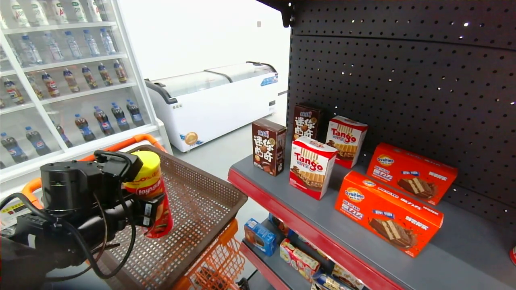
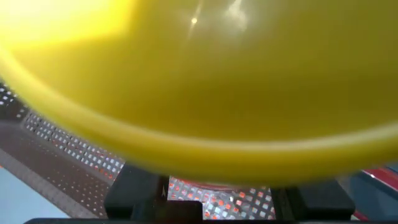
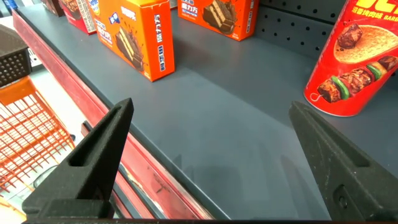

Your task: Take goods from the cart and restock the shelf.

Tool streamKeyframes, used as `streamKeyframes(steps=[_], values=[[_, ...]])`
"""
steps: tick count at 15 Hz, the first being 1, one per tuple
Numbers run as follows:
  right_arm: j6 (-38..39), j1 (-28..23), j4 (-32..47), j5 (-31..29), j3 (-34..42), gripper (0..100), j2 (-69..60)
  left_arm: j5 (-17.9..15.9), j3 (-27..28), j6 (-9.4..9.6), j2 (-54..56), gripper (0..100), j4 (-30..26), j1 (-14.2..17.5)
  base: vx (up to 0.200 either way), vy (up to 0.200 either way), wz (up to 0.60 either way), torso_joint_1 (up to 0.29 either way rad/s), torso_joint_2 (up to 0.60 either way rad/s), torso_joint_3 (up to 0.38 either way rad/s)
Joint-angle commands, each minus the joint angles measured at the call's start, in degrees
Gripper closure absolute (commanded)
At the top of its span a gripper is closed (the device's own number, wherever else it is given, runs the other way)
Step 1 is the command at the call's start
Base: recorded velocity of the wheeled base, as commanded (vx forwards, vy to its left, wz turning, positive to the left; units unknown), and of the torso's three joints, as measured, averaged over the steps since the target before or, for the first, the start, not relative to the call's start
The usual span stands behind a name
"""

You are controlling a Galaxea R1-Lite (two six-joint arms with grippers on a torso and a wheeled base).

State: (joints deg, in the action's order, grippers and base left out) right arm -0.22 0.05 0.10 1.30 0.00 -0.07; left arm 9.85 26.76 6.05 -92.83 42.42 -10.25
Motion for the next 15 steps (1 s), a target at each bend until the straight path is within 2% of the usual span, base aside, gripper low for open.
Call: streamKeyframes(steps=[1, 4, 7, 8, 9, 11, 15], values=[[-0.04, 0.04, -0.01, 0.10, 0.00, 0, 0.07, -0.09, -1.62, -0.60, 5.64, 100, 0.03, -0.56, 0.000, 0.000, 0.00, 0.000, 0.00, 0.000], [-0.04, 0.04, -0.01, 0.01, 0.00, 0, 0.07, 0.96, -4.43, -0.42, 12.32, 100, -0.76, -0.65, 0.000, 0.000, 0.00, 0.000, 0.00, 0.000], [-0.04, 0.04, -0.01, 0.01, 0.00, 0, 0.07, 0.52, -2.85, -0.95, 15.66, 100, -4.28, -0.12, 0.000, 0.000, 0.00, 0.000, 0.00, 0.000], [-0.04, 0.04, -0.01, 0.01, 0.00, 0, 0.07, -0.45, -1.45, -2.71, 17.86, 100, -7.62, -0.38, 0.000, 0.000, 0.00, 0.000, 0.00, 0.000], [-0.04, 0.04, -0.01, 0.01, 0.00, 0, 0.07, -2.73, -1.09, -3.41, 19.71, 100, -10.43, -0.38, 0.000, 0.000, 0.00, 0.000, 0.00, 0.000], [-0.04, 0.04, -0.01, 0.10, 0.00, 0, 0.07, -5.89, -0.48, -3.50, 23.40, 100, -16.41, -0.12, 0.000, 0.000, 0.00, 0.000, 0.00, 0.000], [-0.04, 0.04, -0.01, 0.01, 0.00, 0, 0.07, -8.80, -1.09, -3.50, 31.40, 100, -24.58, -0.12, 0.000, 0.000, 0.00, 0.000, 0.00, 0.000]])
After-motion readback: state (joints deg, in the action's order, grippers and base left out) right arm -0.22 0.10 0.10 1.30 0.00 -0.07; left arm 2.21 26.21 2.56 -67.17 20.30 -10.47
